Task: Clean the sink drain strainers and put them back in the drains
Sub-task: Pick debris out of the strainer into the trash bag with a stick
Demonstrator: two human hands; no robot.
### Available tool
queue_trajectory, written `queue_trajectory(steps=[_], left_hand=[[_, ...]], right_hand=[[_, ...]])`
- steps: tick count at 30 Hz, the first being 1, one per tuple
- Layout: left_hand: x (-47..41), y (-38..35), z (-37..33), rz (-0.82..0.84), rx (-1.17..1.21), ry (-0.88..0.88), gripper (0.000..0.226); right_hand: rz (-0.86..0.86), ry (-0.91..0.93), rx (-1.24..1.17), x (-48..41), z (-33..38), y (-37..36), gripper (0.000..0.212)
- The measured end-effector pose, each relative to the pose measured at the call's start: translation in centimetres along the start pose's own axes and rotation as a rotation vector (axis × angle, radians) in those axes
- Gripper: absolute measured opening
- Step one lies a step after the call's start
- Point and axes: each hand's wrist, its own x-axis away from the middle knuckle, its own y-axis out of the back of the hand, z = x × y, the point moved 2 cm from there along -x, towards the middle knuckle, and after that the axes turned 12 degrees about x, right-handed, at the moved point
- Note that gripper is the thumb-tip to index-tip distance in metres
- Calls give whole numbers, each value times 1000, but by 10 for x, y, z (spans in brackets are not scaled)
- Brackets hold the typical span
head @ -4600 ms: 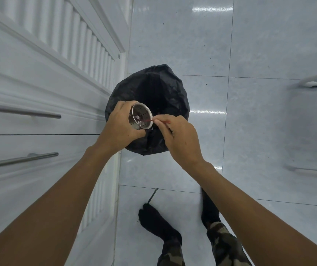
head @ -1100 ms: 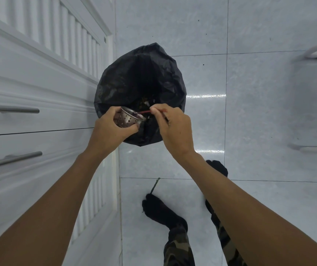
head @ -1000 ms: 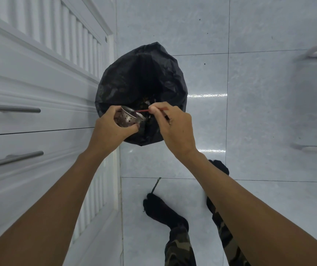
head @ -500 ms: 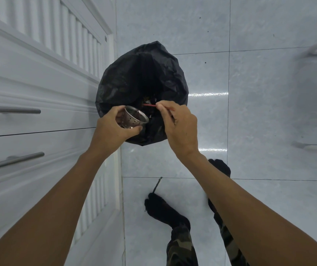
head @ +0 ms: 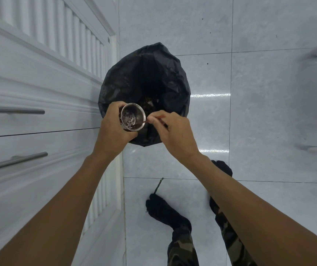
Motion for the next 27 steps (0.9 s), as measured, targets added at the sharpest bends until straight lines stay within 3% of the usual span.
queue_trajectory(steps=[4,8,14,20,27], left_hand=[[1,-5,-8,-58,42,-28,72],[-3,-9,-11,-86,25,-11,75],[-2,-5,-12,-92,27,-16,76],[0,-7,-15,-88,48,-39,75],[-3,-6,-18,-100,31,-98,67]], right_hand=[[-202,17,16,-1,4,9,23],[-97,81,-36,5,18,0,26],[-230,3,32,2,7,9,22],[-30,143,37,11,13,6,28],[-115,124,124,-3,10,27,25]])
